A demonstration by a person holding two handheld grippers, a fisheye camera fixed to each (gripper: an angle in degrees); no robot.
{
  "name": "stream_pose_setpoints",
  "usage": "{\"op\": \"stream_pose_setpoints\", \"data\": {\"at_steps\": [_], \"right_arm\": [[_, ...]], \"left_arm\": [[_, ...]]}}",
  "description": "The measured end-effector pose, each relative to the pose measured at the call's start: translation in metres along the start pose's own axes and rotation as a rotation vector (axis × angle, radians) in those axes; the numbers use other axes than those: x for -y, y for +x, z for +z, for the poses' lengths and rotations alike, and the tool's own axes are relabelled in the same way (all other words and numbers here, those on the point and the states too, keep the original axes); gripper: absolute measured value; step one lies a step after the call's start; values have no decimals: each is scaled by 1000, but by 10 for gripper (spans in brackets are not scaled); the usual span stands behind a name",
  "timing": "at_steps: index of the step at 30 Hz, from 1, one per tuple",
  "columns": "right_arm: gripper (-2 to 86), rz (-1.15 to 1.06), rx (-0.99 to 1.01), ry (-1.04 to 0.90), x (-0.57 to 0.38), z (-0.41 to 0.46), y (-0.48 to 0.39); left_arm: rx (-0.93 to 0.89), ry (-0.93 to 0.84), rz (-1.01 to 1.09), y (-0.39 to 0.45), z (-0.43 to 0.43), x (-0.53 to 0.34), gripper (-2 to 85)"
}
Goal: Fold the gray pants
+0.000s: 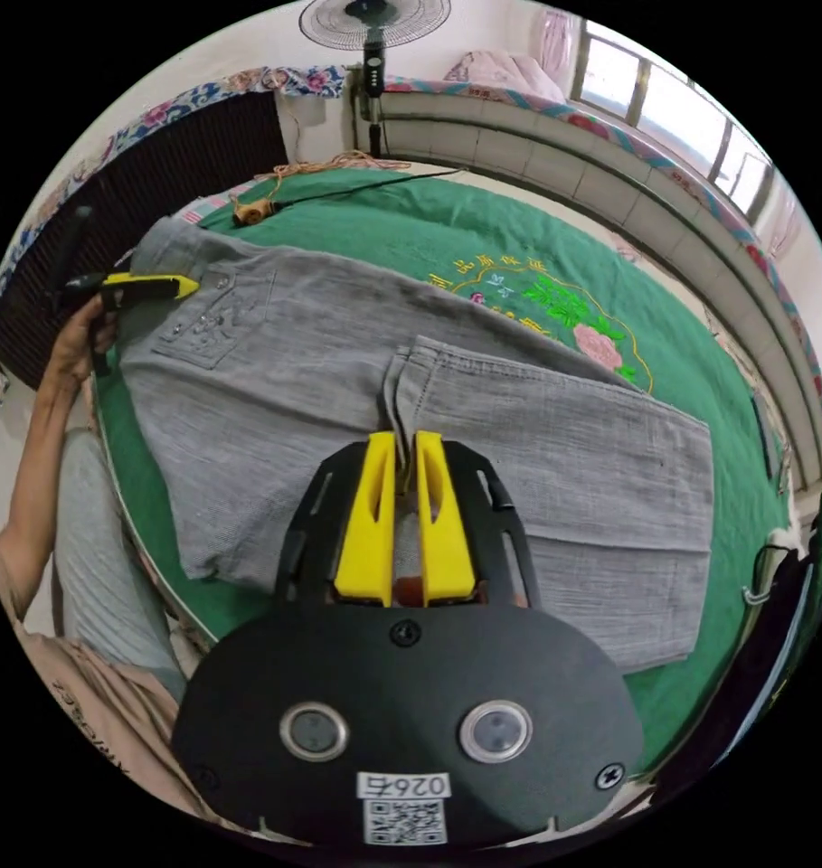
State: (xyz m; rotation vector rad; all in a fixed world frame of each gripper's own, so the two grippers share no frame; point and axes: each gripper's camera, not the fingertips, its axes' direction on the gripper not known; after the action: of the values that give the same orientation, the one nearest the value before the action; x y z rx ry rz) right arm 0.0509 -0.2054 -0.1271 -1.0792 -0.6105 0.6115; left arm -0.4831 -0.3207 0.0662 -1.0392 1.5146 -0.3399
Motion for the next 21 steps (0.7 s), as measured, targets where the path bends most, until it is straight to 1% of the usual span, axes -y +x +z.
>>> {"op": "stream_pose_setpoints", "data": {"at_steps": [2, 4, 7, 9, 10, 12, 13, 15, 16, 19, 20, 21], "right_arm": [[-2, 91, 62, 20, -5, -20, 10], [4, 115, 93, 30, -8, -32, 10], [23, 73, 28, 4, -9, -41, -10], [12, 67, -36, 4, -9, -52, -22], [0, 51, -72, -1, -9, -62, -29], [-9, 79, -61, 20, -10, -84, -28], [-11, 117, -57, 80, -14, -110, -23], [-12, 144, -114, 196, -24, -161, -17], [-12, 153, -178, 285, -34, -202, -14], [-13, 216, -340, 493, -61, -302, 2], [-13, 240, -402, 544, -68, -337, 10], [-13, 252, -433, 563, -71, -354, 15]], "left_arm": [[-9, 16, -18, 1, -3, -1, 83], [-32, 25, -36, 1, -5, -1, 83], [-17, 8, -30, 6, -6, 3, 81], [9, 10, -19, 12, -8, 4, 81], [26, 28, -15, 16, -12, 3, 80], [40, 88, -14, 24, -26, 0, 77], [19, 155, -14, 29, -40, -5, 75], [-42, 260, -6, 33, -64, -11, 72], [-68, 309, -1, 34, -79, -12, 71], [-48, 389, 56, 44, -115, -2, 70], [-33, 398, 73, 47, -121, 2, 70], [-1, 413, 103, 52, -134, 10, 70]]}}
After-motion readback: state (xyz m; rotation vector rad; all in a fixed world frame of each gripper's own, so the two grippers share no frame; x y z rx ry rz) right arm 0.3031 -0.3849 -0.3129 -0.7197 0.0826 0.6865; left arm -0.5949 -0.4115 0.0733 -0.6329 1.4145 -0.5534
